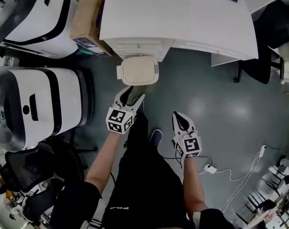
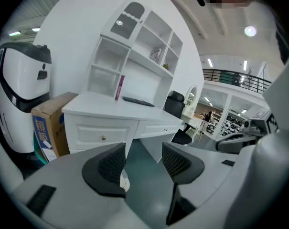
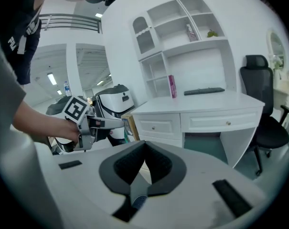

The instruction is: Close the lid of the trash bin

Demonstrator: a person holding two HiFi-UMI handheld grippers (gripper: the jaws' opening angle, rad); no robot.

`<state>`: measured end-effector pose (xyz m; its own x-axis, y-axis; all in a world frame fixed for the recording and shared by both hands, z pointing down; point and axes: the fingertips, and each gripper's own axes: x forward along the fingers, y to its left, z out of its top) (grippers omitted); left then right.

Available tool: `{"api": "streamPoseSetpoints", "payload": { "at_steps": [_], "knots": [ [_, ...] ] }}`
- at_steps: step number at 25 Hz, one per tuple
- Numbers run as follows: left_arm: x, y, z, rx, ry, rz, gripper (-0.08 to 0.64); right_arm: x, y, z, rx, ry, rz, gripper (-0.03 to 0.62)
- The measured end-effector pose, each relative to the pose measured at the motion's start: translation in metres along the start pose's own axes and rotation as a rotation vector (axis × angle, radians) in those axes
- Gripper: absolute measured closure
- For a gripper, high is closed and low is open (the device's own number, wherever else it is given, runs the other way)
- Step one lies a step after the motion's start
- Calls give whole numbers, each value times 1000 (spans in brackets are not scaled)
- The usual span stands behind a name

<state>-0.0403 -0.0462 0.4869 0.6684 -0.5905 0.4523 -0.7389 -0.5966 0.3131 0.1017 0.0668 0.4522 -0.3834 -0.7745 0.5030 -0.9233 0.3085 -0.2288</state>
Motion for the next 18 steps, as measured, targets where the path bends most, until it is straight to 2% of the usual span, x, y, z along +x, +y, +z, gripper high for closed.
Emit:
{"api": "streamPoseSetpoints", "payload": {
  "at_steps": [4, 9, 12, 15, 18],
  "knots": [
    [-58, -31, 14, -9, -16, 22, 314, -42, 11, 22, -3, -41, -17, 588],
    [-131, -70, 43, -31, -92, 54, 314, -89, 40, 50, 24, -114, 16, 588],
    [-168, -101, 60, 6, -142, 54, 314, -119, 58, 59, -2, -133, 34, 588],
    [-201, -121, 71, 51, -190, 89, 314, -146, 72, 65, -4, -174, 51, 588],
    [-225, -137, 79, 57, -234, 125, 311, -170, 77, 70, -18, -205, 63, 588]
  ]
}}
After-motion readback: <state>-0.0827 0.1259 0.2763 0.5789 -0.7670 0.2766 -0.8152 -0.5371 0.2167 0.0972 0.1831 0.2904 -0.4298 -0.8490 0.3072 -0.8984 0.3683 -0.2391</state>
